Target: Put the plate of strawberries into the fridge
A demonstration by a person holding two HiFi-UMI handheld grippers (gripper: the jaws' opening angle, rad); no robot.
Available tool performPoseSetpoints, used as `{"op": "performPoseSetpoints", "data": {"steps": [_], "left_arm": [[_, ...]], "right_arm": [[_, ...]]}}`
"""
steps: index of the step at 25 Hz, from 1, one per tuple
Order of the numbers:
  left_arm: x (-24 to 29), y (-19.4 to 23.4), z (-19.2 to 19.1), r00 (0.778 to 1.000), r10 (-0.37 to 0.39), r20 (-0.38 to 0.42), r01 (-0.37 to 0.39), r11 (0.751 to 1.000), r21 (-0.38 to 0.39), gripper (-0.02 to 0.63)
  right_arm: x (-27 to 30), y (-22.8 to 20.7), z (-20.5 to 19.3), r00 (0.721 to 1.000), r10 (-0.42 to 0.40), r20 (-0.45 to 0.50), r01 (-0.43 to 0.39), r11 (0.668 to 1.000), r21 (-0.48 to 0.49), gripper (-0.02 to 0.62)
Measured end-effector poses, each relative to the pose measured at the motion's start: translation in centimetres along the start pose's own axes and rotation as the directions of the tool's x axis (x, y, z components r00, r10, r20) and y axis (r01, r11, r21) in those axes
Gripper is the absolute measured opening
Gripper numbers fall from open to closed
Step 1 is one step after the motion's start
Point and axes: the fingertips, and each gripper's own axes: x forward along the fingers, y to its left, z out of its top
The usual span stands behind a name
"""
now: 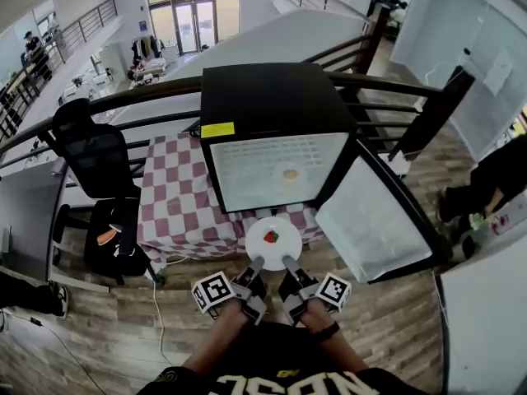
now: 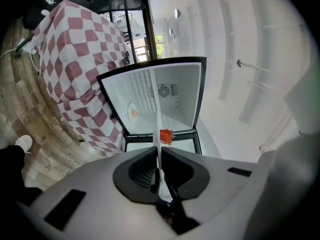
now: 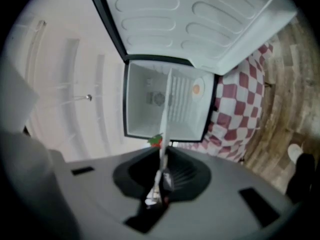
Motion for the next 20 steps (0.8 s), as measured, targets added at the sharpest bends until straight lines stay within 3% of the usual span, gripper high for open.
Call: {"op": "performPoseSetpoints", "data": {"steps": [3,7,16,20], "left_arm": [[1.1,-0.1,1.6,0.999,-0.005,-0.037,0.006,1.0,0.022,0.034],[3.3,-0.3,3.1,0.999,-0.02,-0.049,0.019,1.0,-0.025,0.034],[8.7,0.0,8.5,1.0,-0.002,0.022,0.002,1.0,-0.027,0.035],[11.6,-0.9,11.5,0.998,-0.01,0.061,0.009,1.0,0.008,0.035]], "right_arm": [[1.4,0.4,0.7,1.0,-0.019,0.015,0.02,0.999,-0.04,0.038],[3.5,0.9,2.5,0.999,-0.029,0.019,0.03,0.999,-0.038,0.04],[10.6,1.0,7.1,0.999,-0.024,-0.035,0.023,1.0,-0.021,0.04],[13.9,2.2,9.7,0.997,-0.015,-0.07,0.009,0.997,-0.081,0.04]]}}
